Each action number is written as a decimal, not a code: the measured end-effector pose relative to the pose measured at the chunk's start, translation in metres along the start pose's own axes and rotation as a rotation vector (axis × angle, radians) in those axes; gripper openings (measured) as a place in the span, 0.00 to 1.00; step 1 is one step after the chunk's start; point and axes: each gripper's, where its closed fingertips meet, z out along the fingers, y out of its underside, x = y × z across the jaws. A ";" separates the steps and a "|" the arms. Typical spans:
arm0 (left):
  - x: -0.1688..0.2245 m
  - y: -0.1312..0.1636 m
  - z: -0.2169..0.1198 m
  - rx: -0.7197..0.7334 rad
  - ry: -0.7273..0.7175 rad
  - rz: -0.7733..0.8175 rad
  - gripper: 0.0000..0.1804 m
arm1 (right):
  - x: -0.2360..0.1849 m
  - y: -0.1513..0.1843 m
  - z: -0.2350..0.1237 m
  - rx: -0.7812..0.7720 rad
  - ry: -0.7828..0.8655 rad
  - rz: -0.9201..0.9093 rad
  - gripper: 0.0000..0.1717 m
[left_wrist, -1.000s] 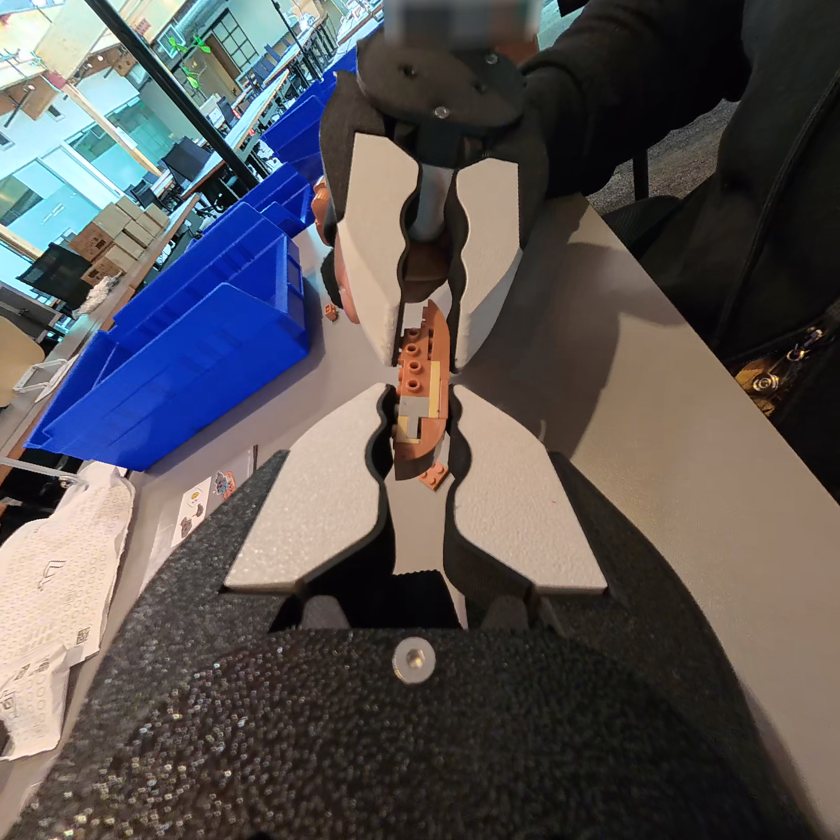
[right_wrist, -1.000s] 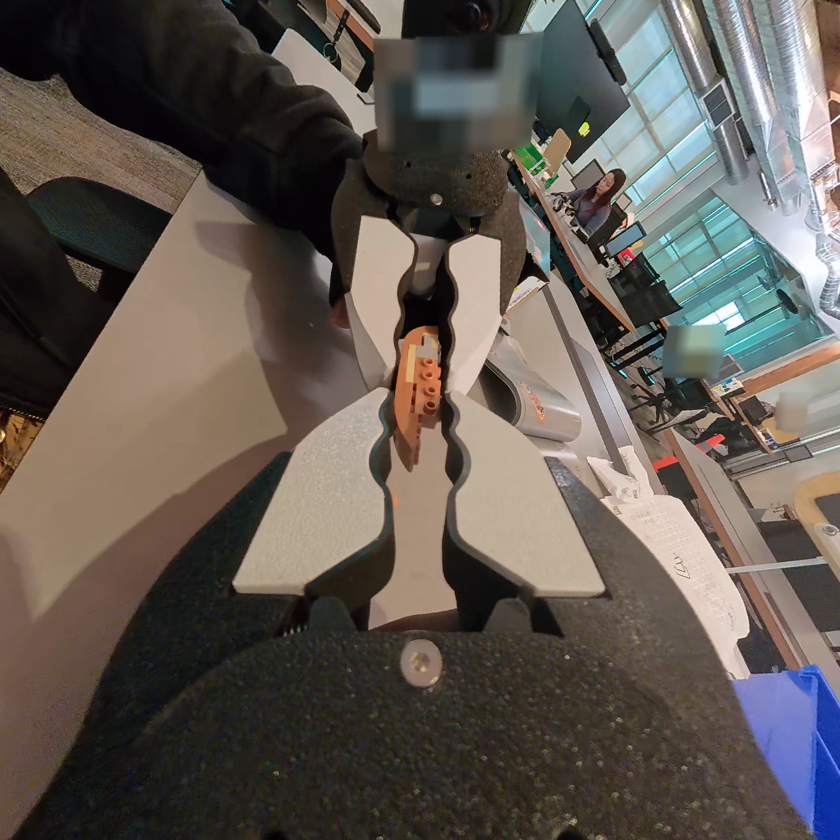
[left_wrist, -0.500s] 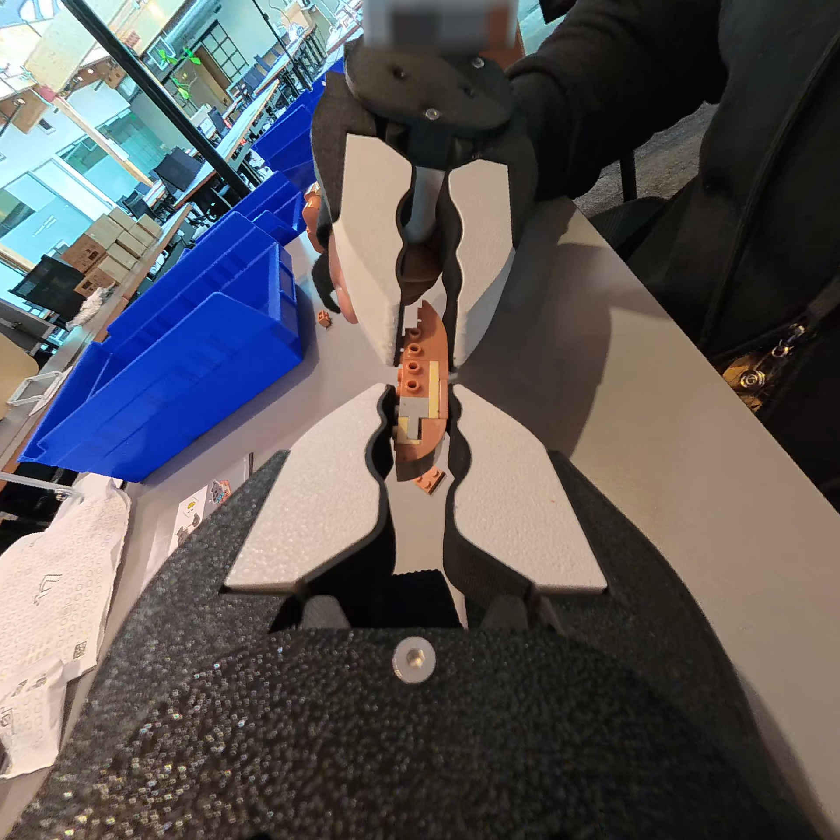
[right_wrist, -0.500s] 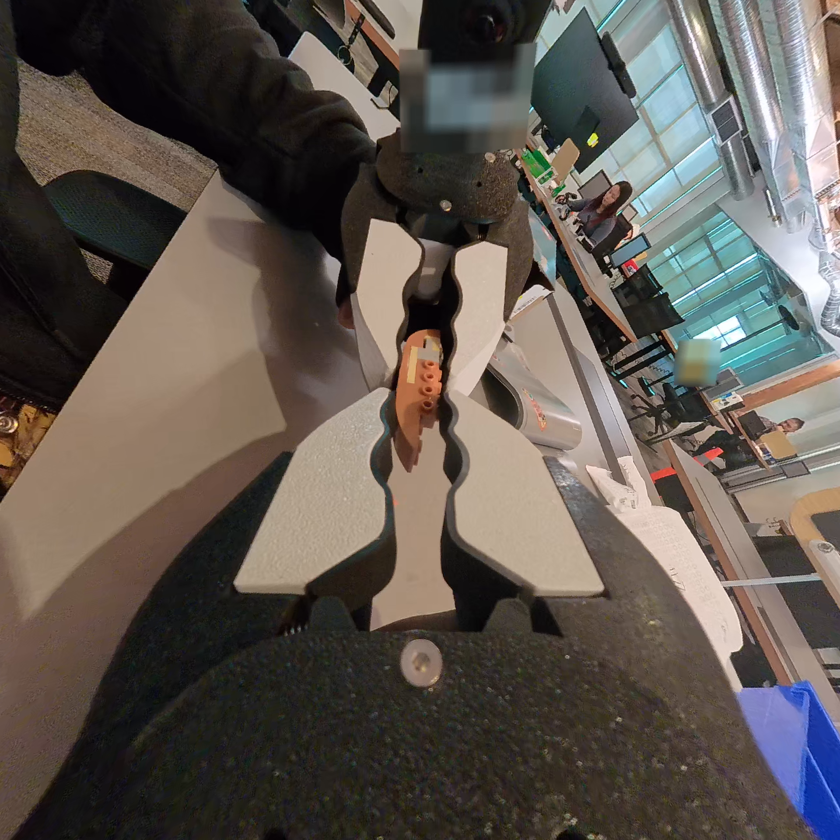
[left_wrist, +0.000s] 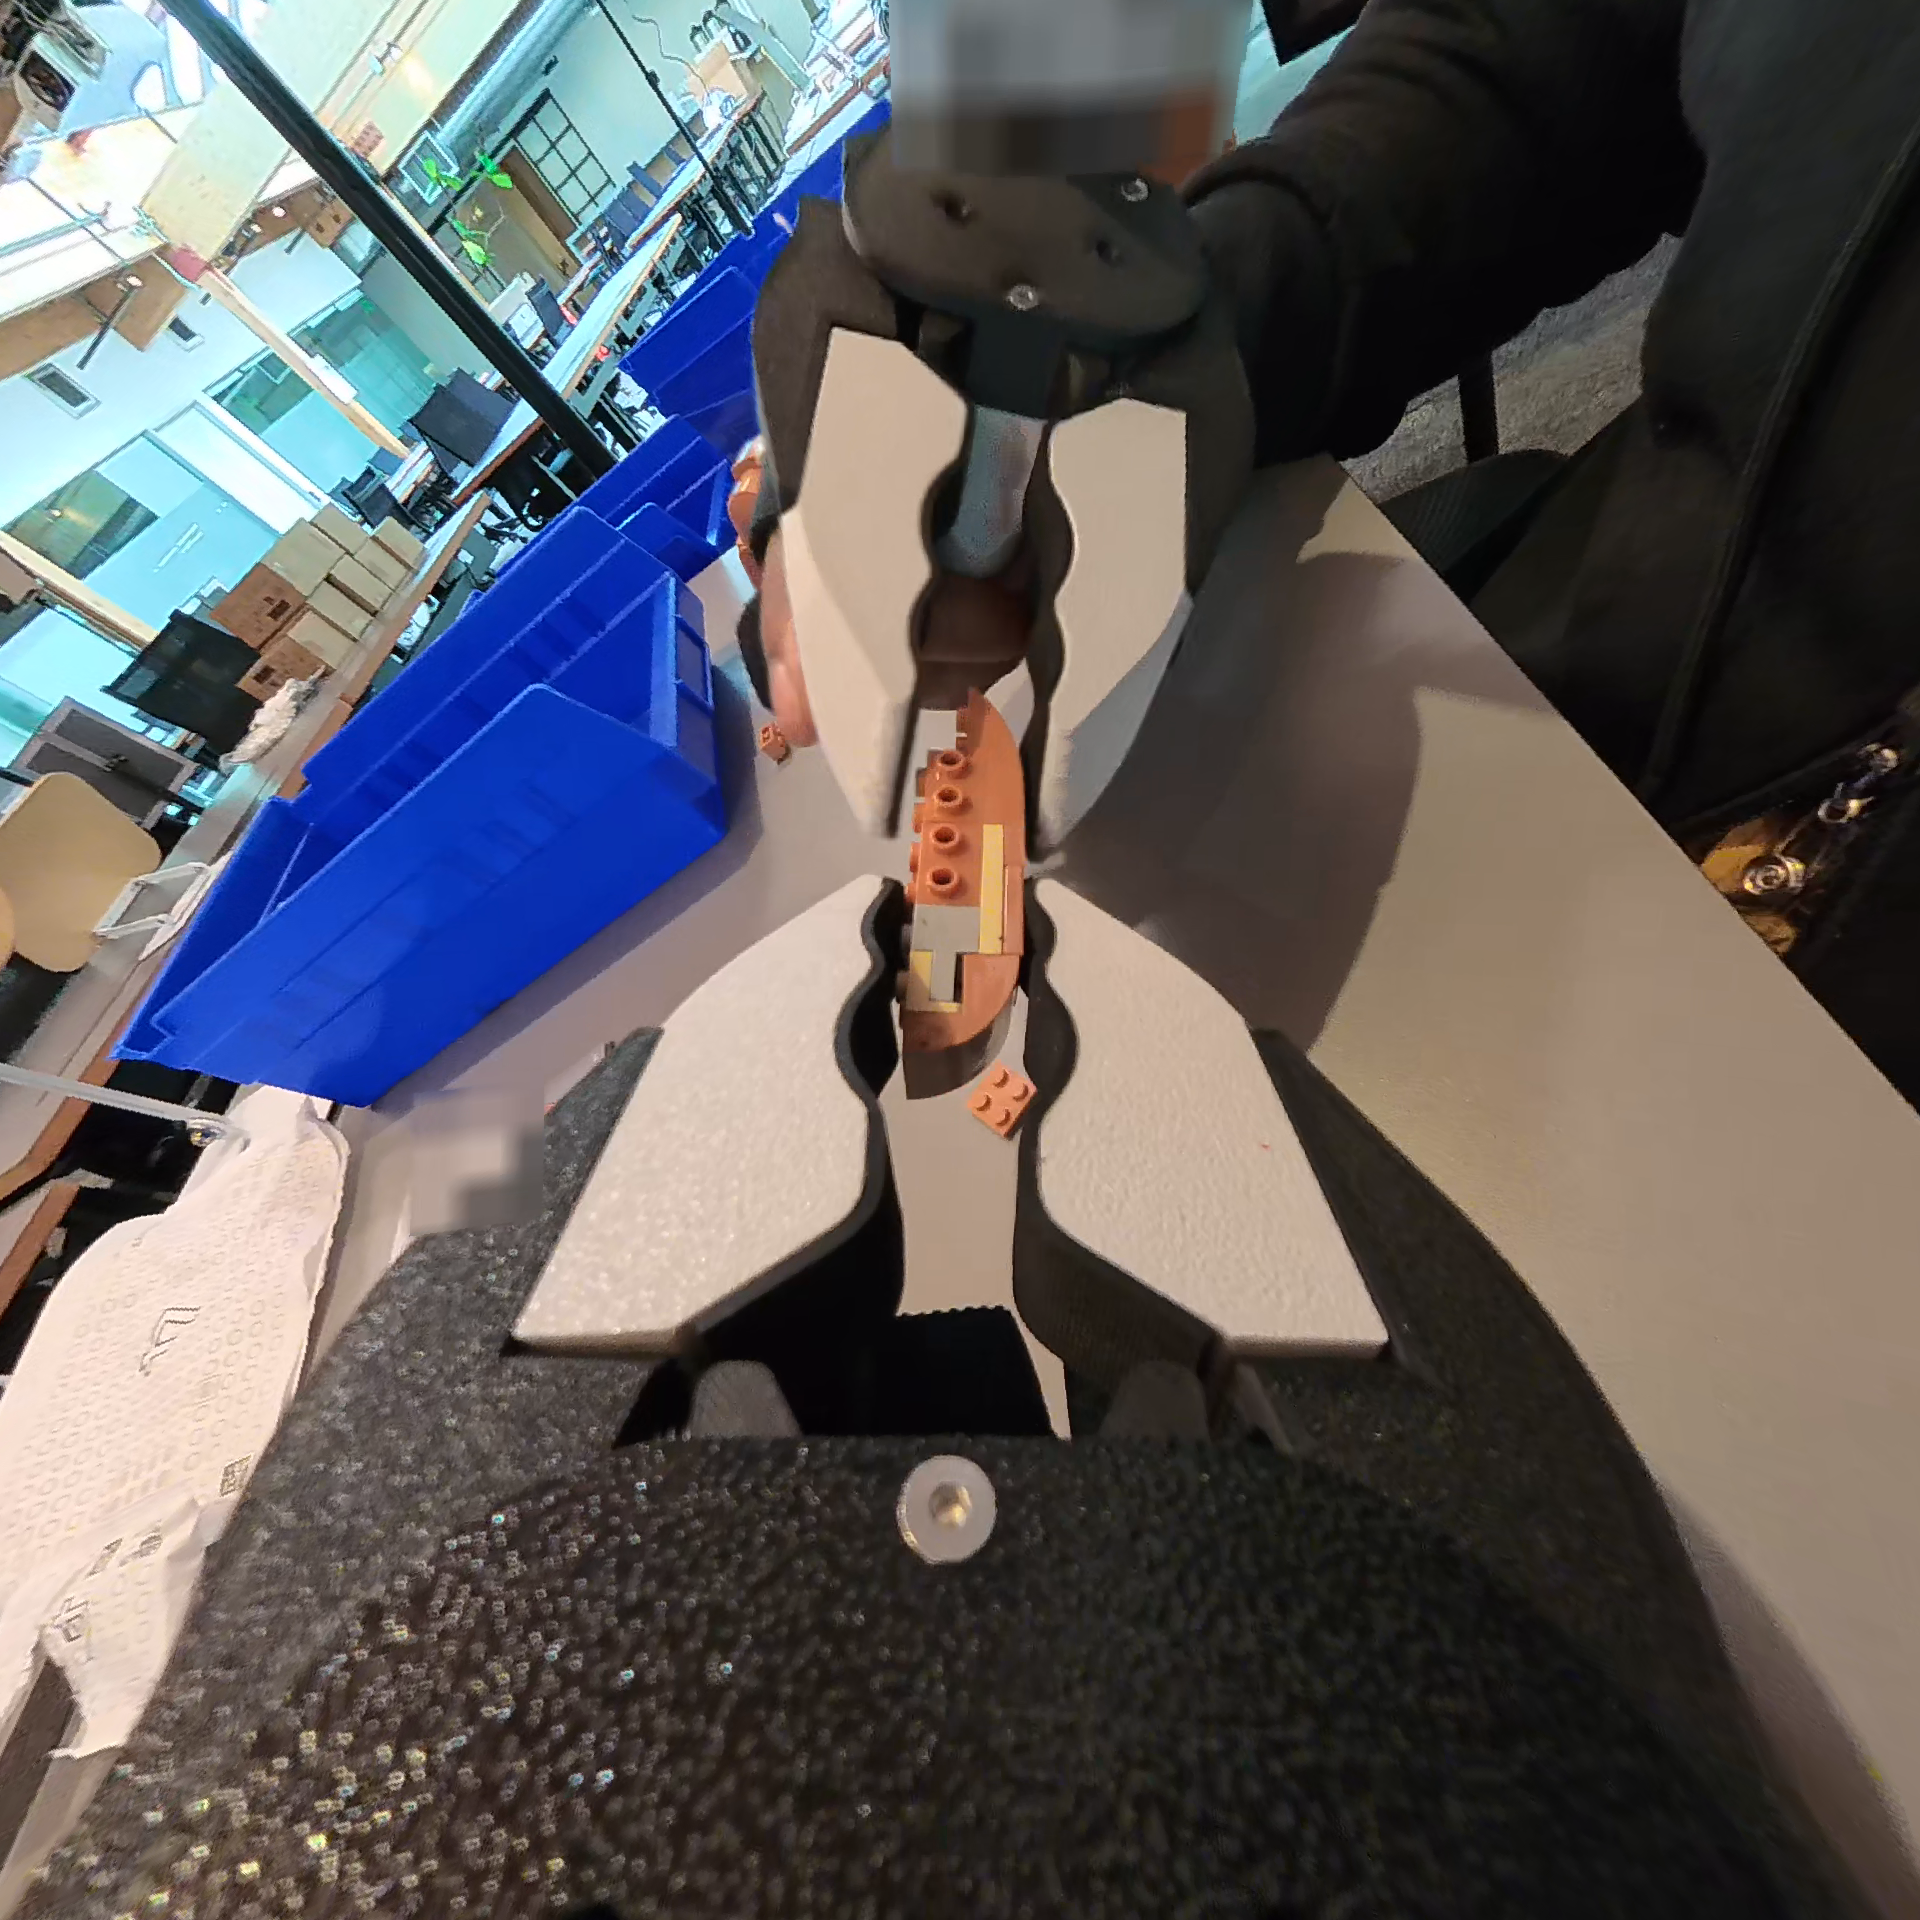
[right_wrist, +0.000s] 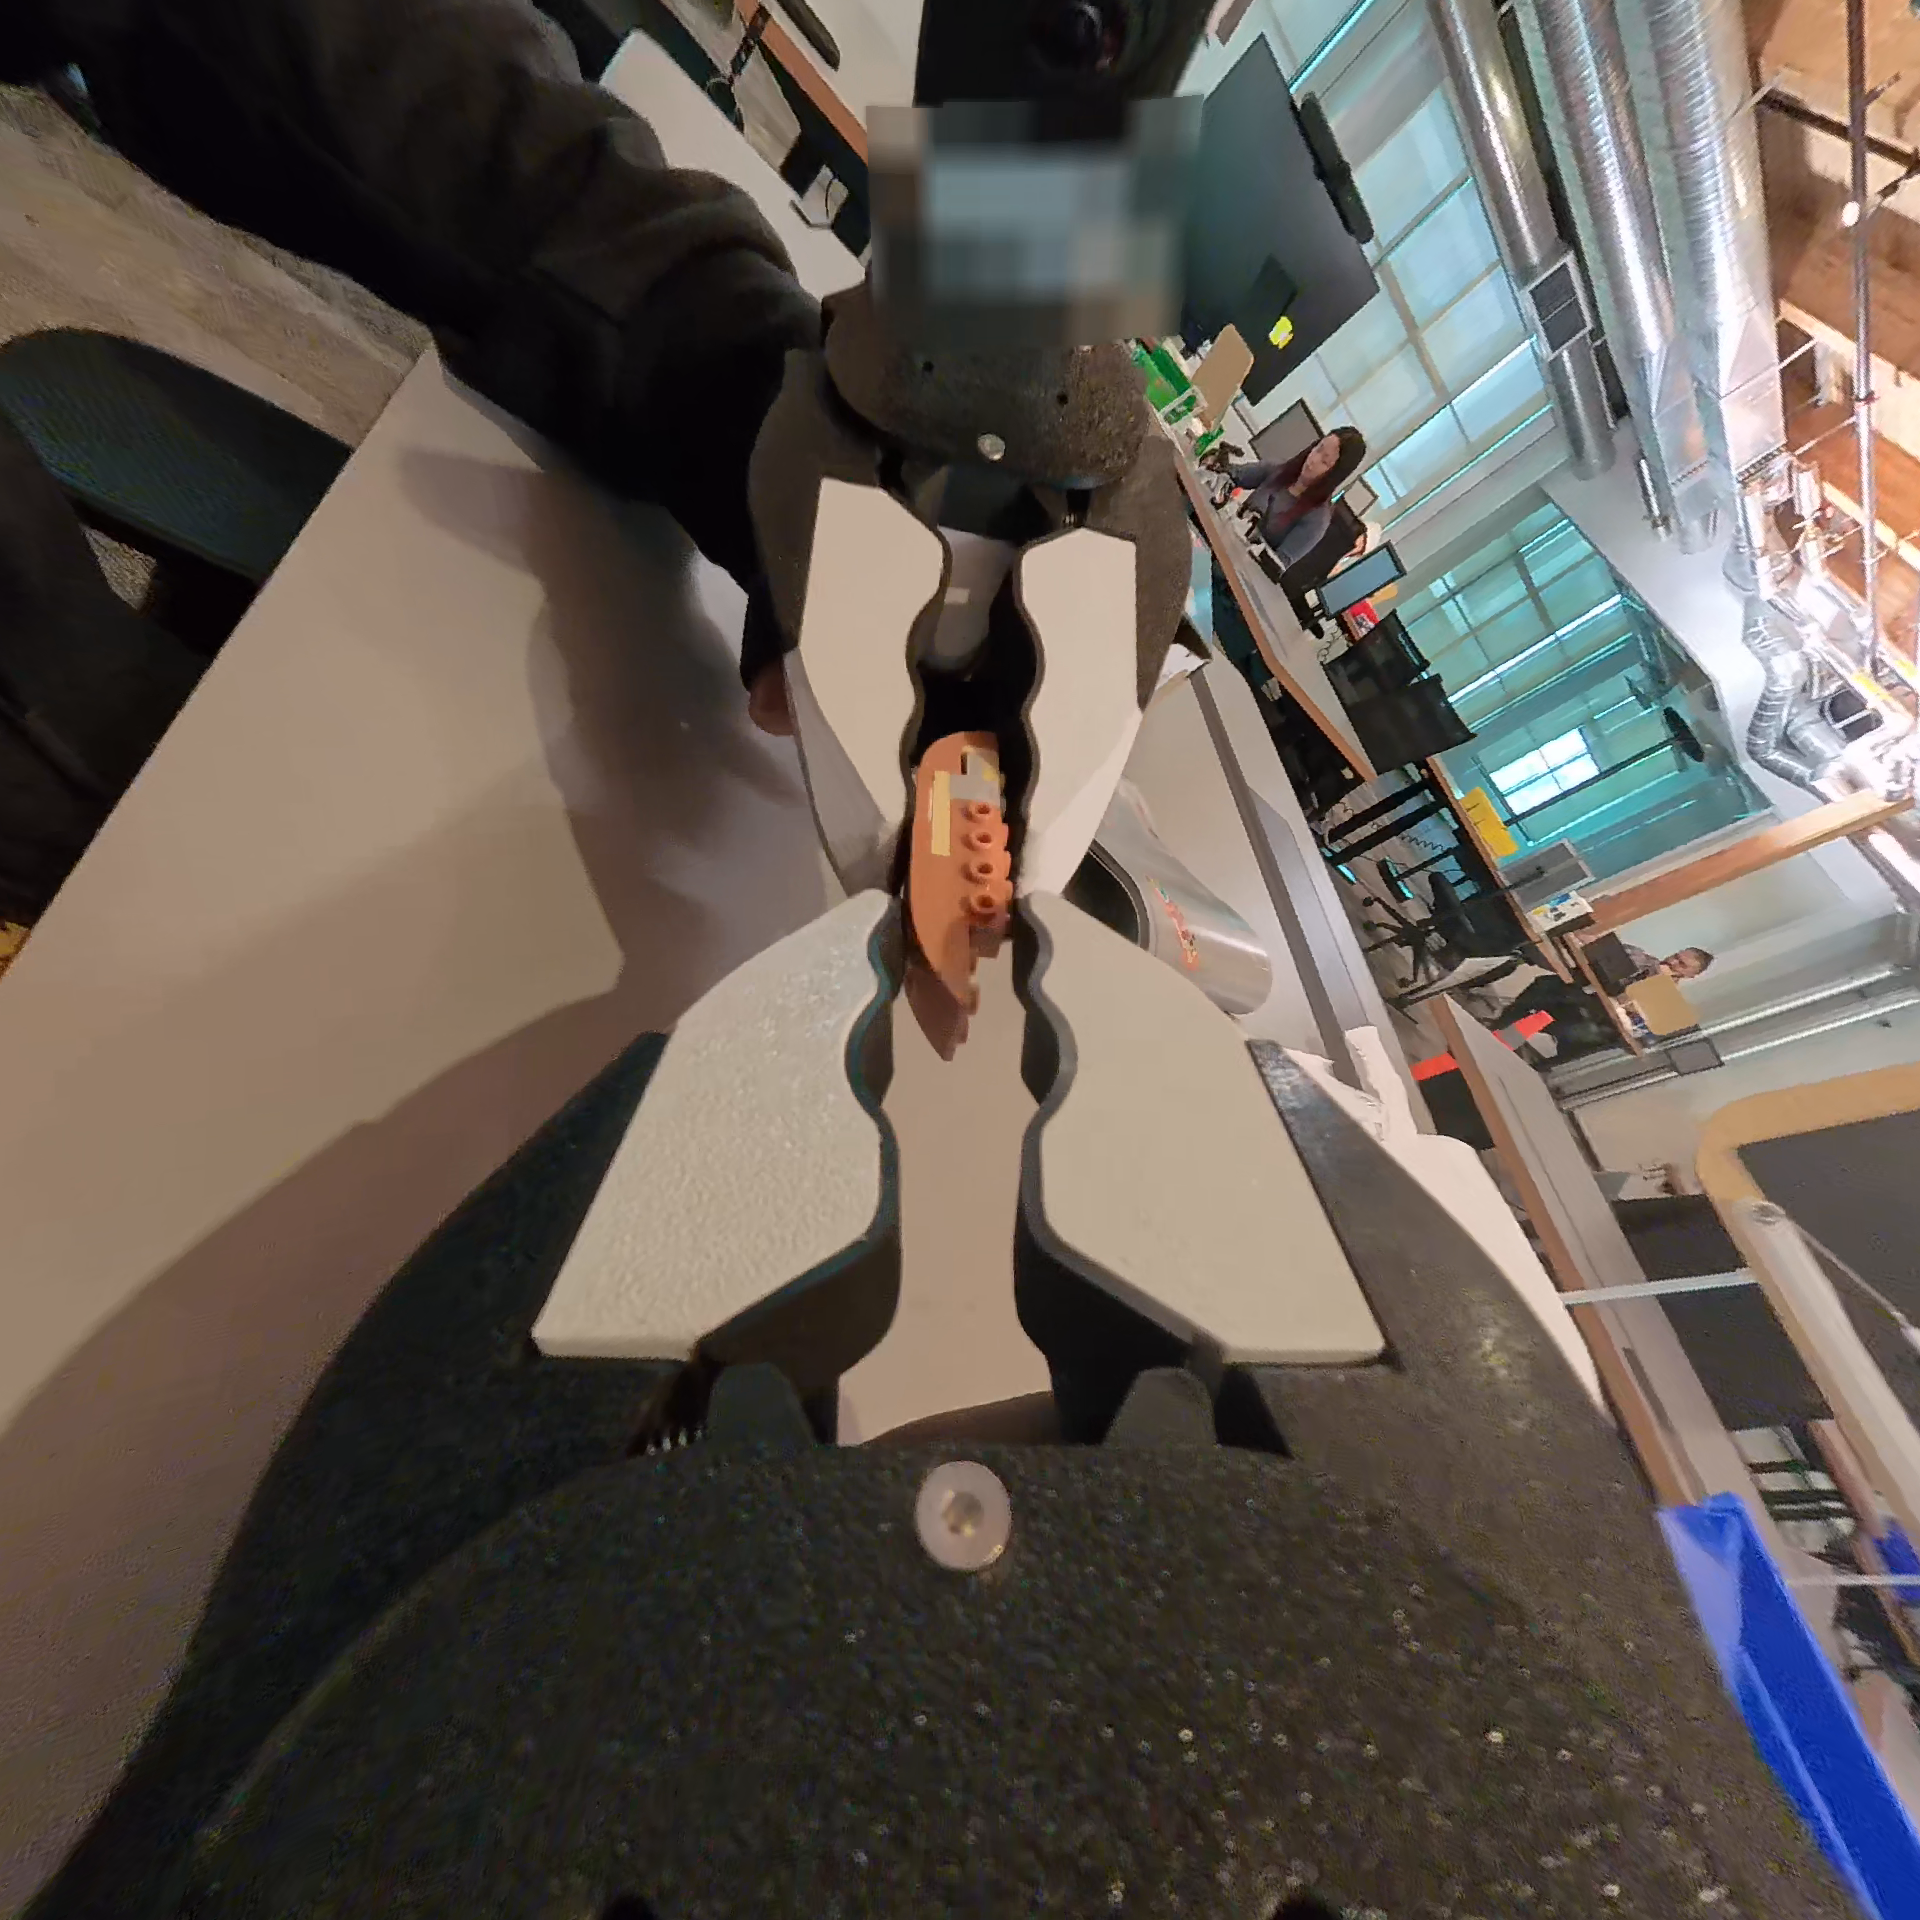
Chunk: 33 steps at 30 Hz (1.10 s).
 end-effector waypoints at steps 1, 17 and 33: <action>0.000 0.001 0.001 -0.003 -0.003 0.000 0.11 | 0.000 0.001 0.000 -0.010 0.006 -0.022 0.11; 0.023 0.037 0.012 -0.162 0.203 -0.265 0.15 | -0.021 0.025 0.005 -0.132 0.064 -0.508 0.11; 0.031 0.063 0.006 -0.341 0.234 -0.034 0.14 | -0.017 0.061 -0.026 -0.259 -0.032 -0.112 0.14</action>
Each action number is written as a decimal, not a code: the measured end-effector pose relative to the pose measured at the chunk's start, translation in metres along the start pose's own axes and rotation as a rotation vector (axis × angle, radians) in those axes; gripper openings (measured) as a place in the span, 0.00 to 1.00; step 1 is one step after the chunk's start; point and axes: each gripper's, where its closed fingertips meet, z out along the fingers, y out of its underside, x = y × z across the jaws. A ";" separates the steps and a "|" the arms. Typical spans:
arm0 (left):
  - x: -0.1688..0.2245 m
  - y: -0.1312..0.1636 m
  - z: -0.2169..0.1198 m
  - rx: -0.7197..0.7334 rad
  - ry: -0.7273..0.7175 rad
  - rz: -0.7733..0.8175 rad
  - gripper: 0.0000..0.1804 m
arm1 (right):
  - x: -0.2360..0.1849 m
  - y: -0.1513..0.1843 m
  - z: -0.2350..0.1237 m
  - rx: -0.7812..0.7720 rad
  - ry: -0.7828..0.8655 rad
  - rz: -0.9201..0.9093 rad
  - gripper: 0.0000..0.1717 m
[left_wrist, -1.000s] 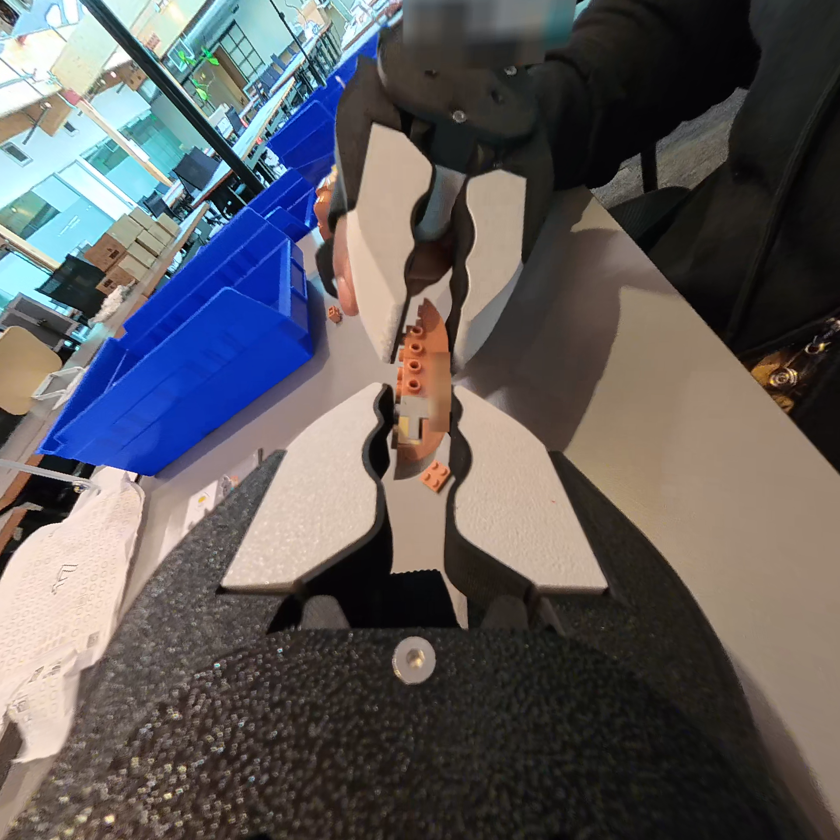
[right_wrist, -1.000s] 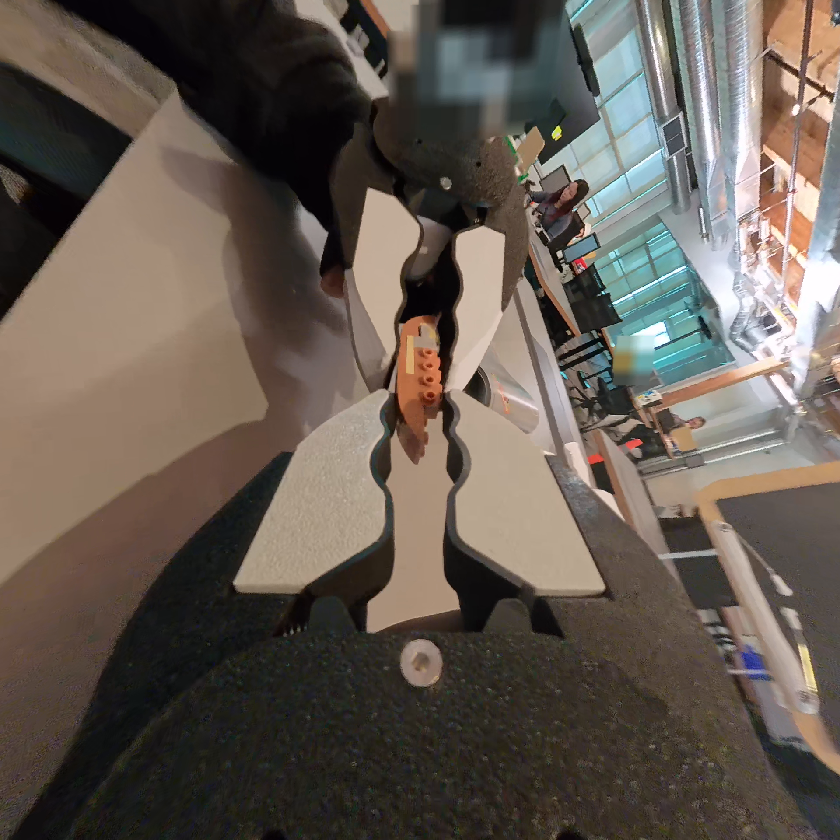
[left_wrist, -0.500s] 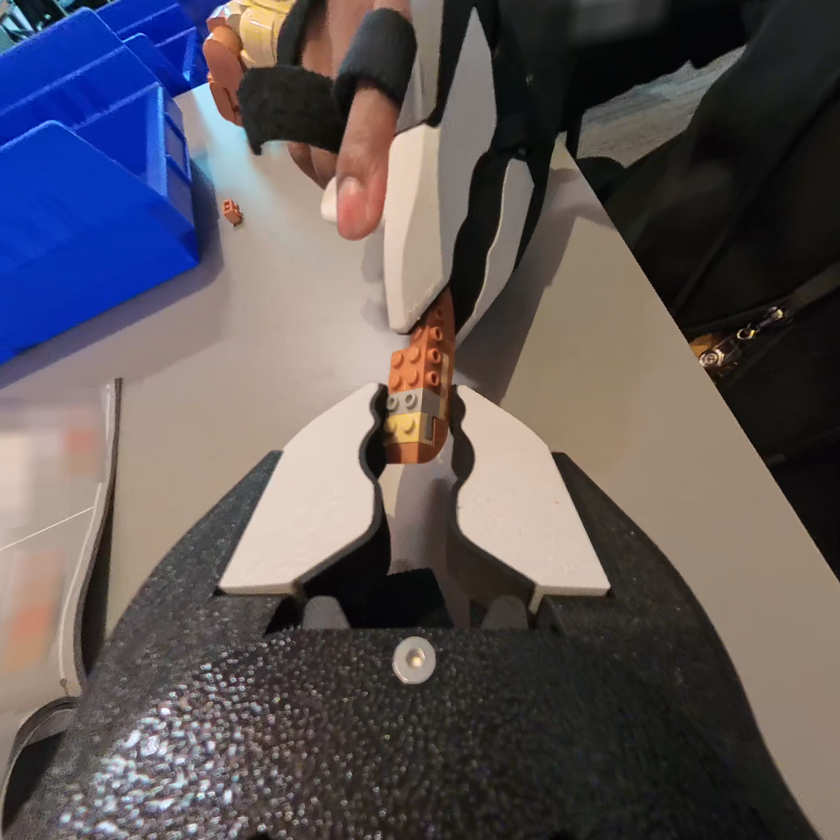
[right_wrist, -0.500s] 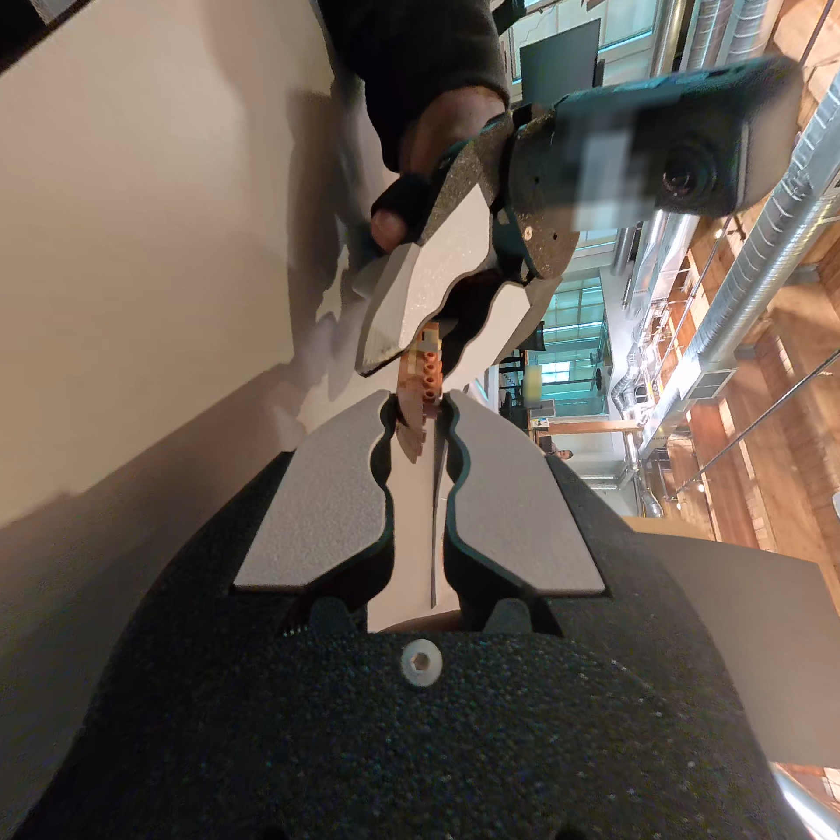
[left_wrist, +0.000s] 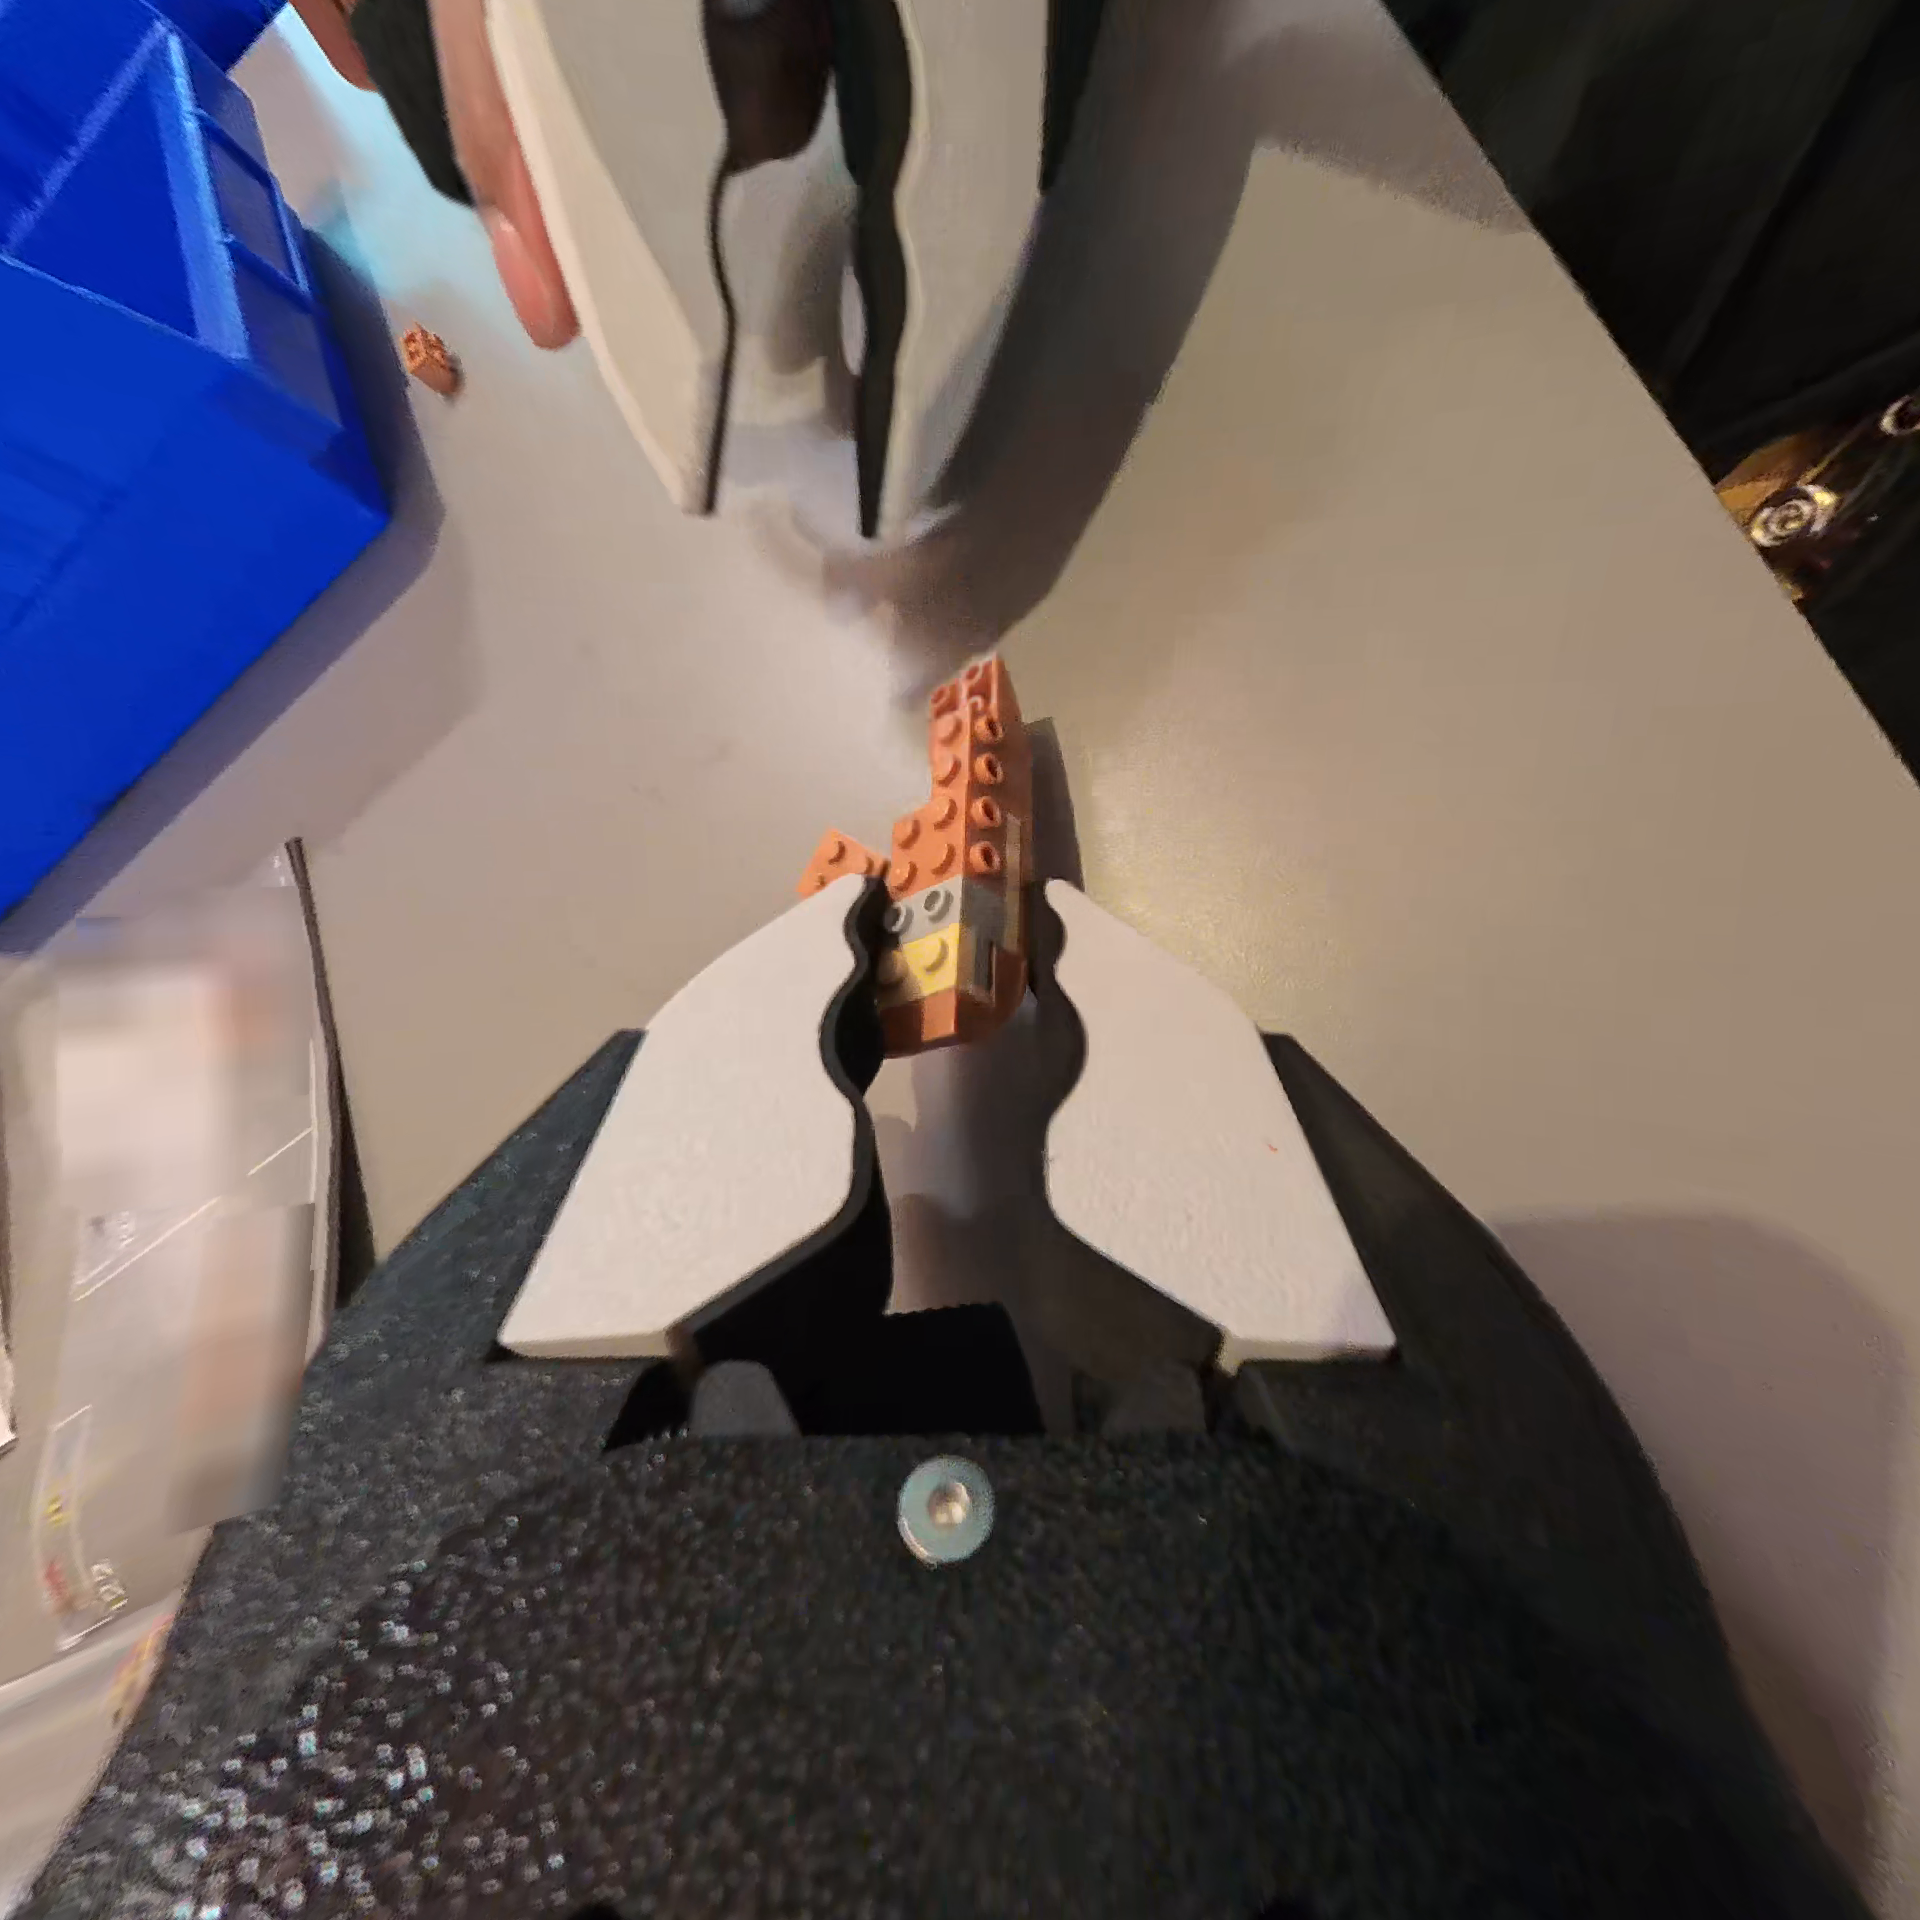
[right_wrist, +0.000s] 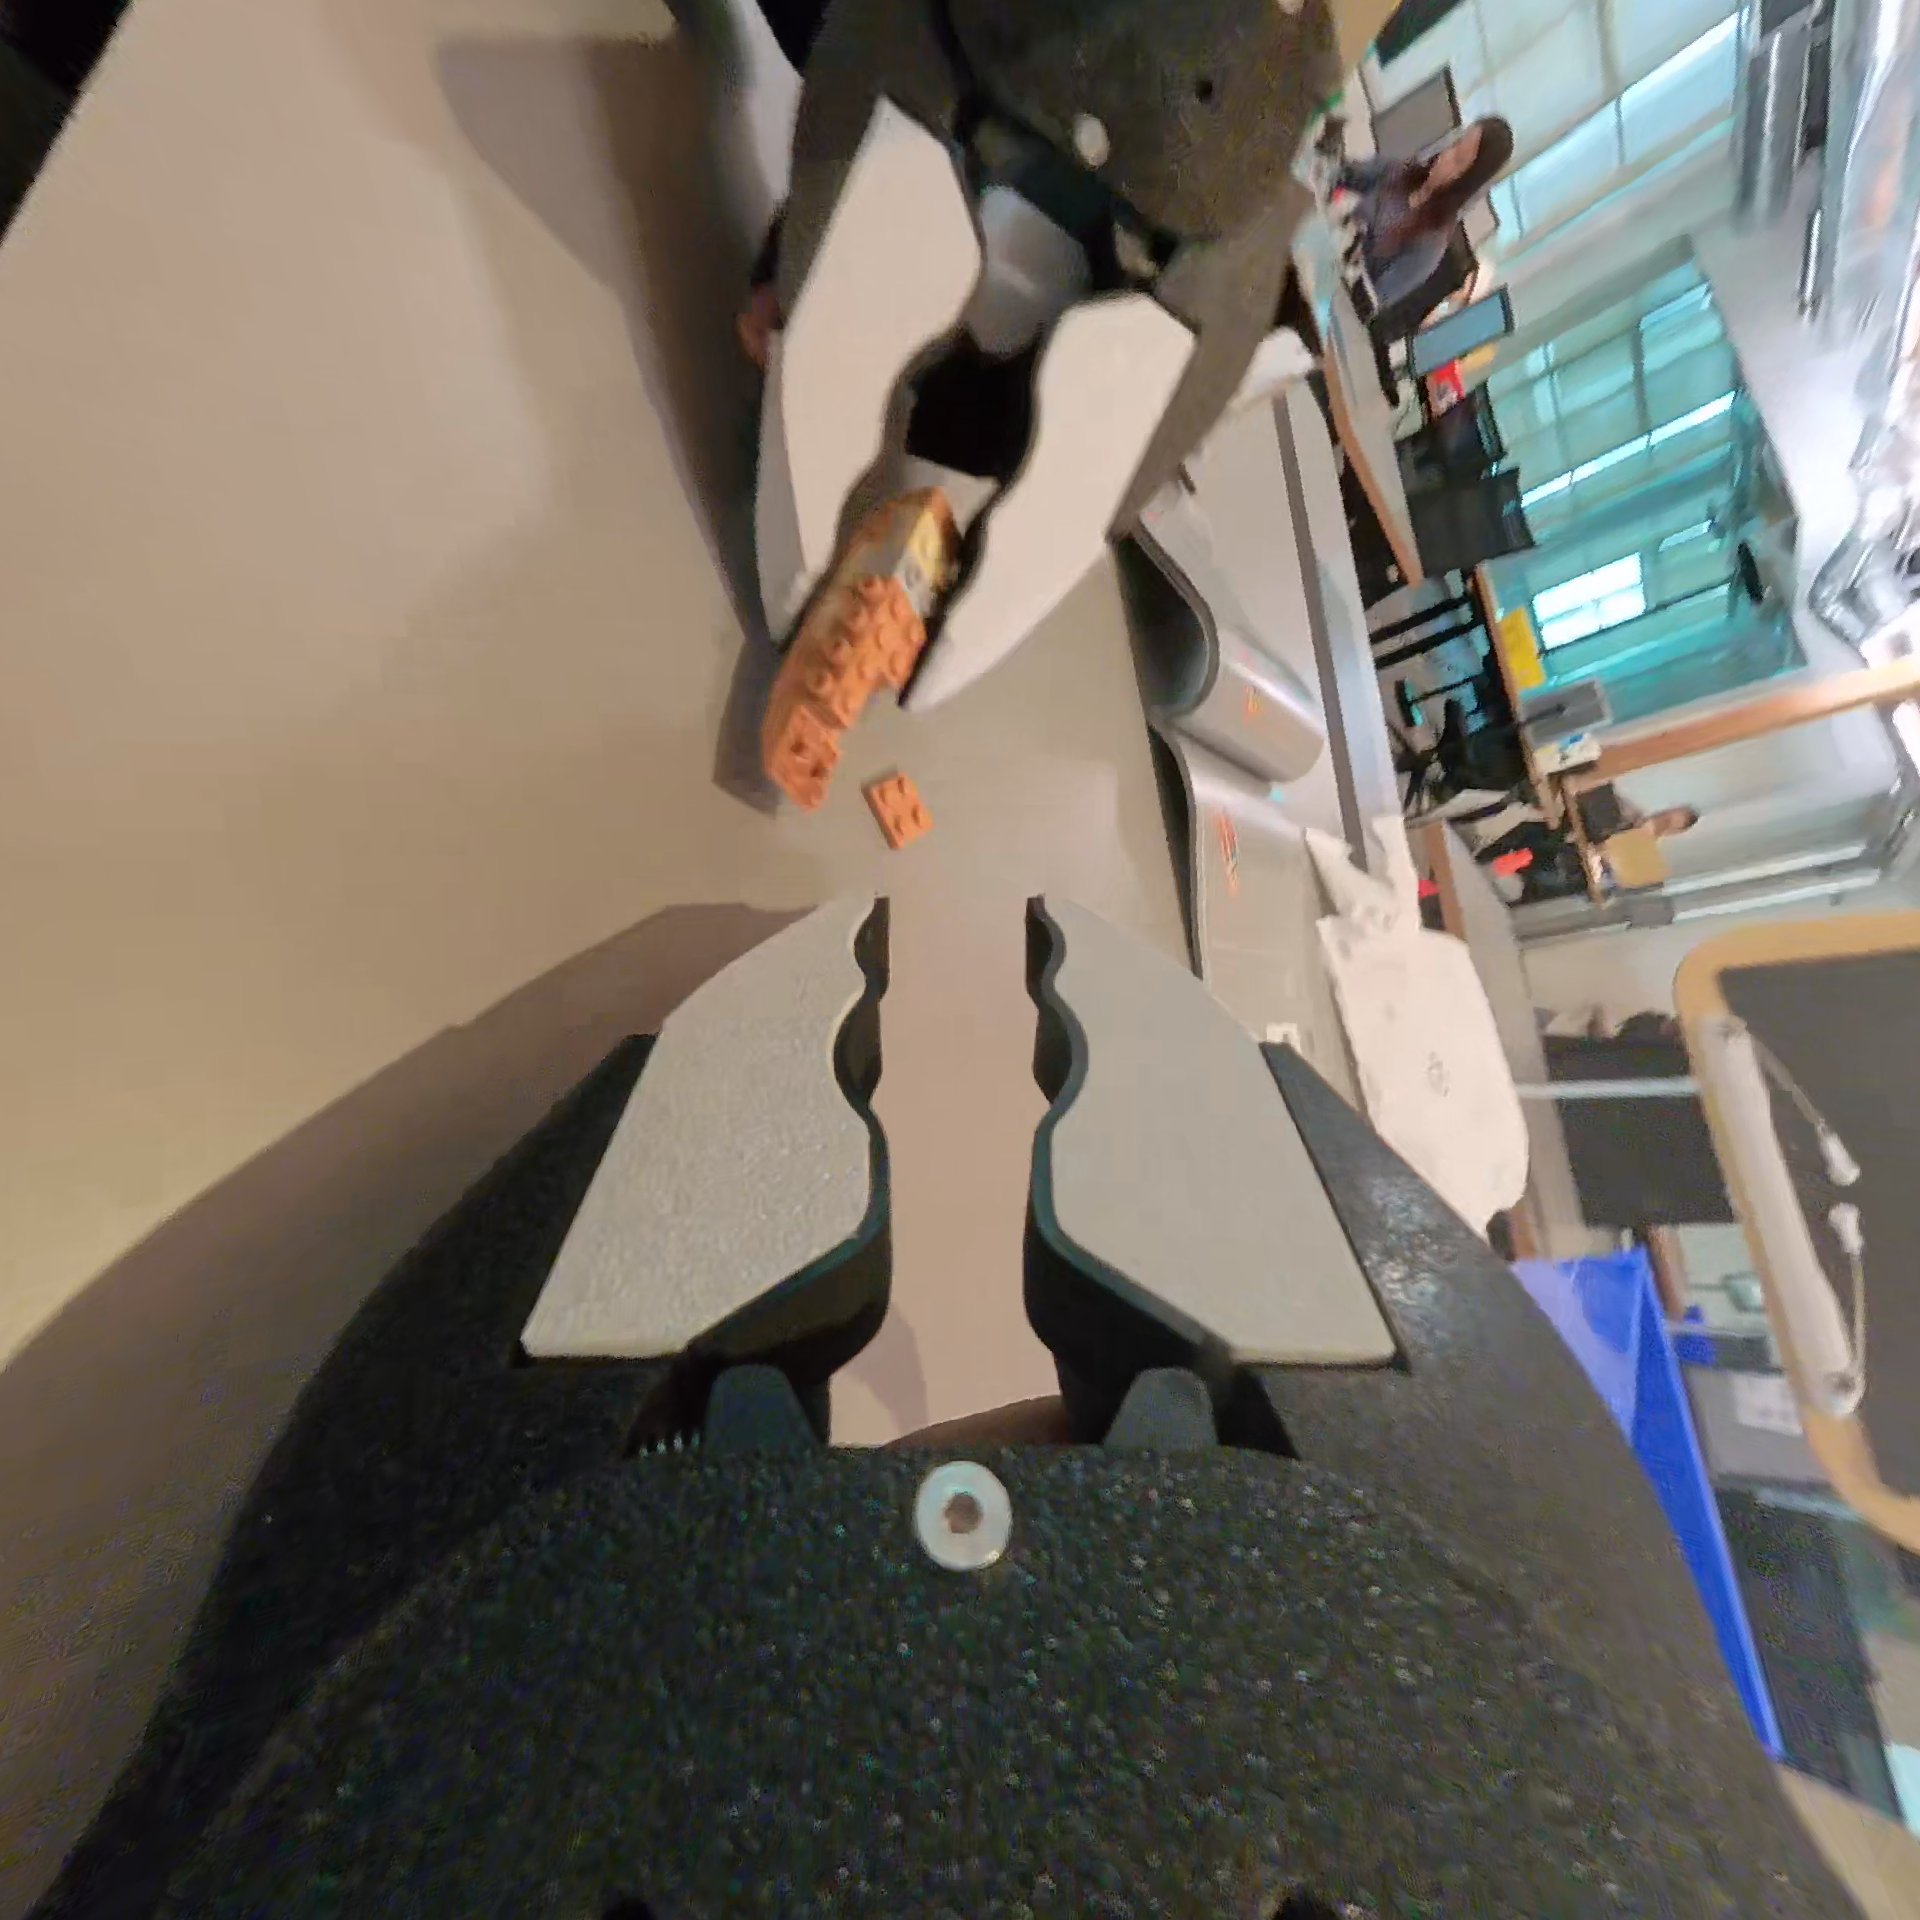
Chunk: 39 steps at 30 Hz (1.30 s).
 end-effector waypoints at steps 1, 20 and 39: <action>0.001 0.000 -0.001 0.001 0.012 -0.002 0.15 | 0.003 0.006 -0.004 -0.014 0.009 0.031 0.14; -0.014 0.000 -0.017 0.057 -0.049 -0.077 0.19 | 0.069 0.192 -0.088 -0.522 0.391 0.800 0.07; -0.014 0.003 -0.017 0.021 -0.075 -0.044 0.19 | 0.054 0.187 -0.057 -0.538 0.160 0.847 0.10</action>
